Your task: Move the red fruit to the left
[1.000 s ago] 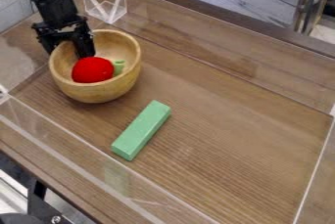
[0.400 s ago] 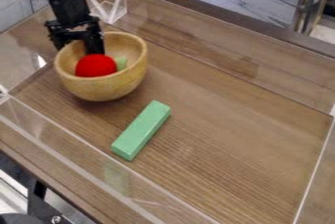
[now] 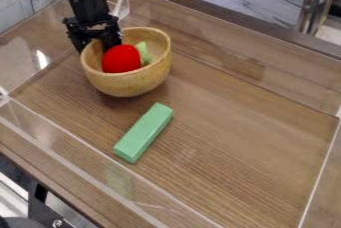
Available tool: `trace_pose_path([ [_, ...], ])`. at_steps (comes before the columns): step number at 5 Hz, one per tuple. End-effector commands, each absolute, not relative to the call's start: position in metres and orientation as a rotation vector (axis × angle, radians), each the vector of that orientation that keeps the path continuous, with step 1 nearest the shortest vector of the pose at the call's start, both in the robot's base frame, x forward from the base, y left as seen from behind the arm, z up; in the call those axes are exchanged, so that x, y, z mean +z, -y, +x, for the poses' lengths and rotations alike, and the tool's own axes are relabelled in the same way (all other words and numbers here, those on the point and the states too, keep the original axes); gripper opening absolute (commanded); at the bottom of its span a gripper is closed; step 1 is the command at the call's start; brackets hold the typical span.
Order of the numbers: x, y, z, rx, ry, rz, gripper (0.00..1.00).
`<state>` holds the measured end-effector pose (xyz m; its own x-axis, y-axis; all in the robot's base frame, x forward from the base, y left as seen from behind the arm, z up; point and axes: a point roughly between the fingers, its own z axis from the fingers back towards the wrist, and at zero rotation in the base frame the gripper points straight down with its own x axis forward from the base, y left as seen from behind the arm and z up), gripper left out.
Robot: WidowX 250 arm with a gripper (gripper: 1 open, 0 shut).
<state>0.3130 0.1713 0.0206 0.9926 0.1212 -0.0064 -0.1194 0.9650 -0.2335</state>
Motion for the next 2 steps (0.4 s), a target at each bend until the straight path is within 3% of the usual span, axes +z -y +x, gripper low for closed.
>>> trace_pose_path([
  [1, 0.0187, -0.1735, 0.3093, 0.064, -0.003, -0.223, 1.0],
  [2, 0.0187, -0.1789, 0.3037, 0.027, -0.018, -0.218, 0.0],
])
